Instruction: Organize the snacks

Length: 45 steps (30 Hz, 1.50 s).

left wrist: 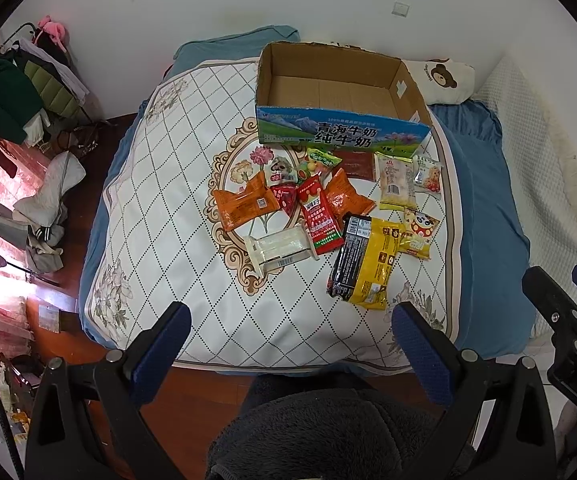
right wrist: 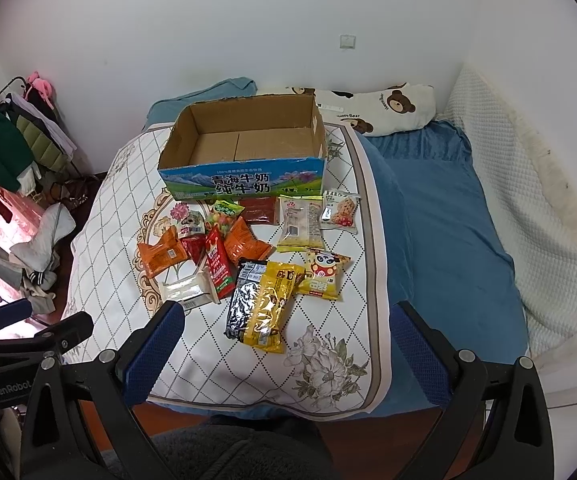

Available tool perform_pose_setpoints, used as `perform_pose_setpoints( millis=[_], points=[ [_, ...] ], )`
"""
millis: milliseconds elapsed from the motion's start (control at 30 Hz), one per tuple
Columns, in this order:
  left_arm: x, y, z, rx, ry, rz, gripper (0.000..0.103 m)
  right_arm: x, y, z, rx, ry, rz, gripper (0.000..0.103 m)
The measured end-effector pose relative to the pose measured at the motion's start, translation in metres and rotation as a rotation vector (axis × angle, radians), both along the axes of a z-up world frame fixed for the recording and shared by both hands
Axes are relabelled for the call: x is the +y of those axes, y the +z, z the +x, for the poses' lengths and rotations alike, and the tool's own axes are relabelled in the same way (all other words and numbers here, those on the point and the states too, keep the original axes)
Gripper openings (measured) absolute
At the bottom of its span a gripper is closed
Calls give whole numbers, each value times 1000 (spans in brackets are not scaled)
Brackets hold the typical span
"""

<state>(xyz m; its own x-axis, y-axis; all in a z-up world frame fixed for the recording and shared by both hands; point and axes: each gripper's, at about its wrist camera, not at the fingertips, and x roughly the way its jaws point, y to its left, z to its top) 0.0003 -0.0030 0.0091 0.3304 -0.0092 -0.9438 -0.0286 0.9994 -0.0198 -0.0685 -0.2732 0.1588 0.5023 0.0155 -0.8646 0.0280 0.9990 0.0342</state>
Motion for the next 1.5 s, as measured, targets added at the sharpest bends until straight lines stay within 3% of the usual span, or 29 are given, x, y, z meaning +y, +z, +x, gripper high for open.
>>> perform_pose_setpoints(
  millis=[633,1000,1200,1333,1500],
  points=[
    [1,6,4,-13,5,-6,103,0,-2,0,-2,-2,4,103],
    [5,0,19,-20,15,0,103,-6,-20,13,35,-26,39,103],
    [17,-41,52,-33,4,64,103,-8,-78,42,123,-57,76,103],
    [10,-101,83,-19,-160,239,103,-6,-153,76,262,-72,113,103],
    [1,-196,112,149,-375,333,103,4,-240,104,393,-71,135,103]
  ],
)
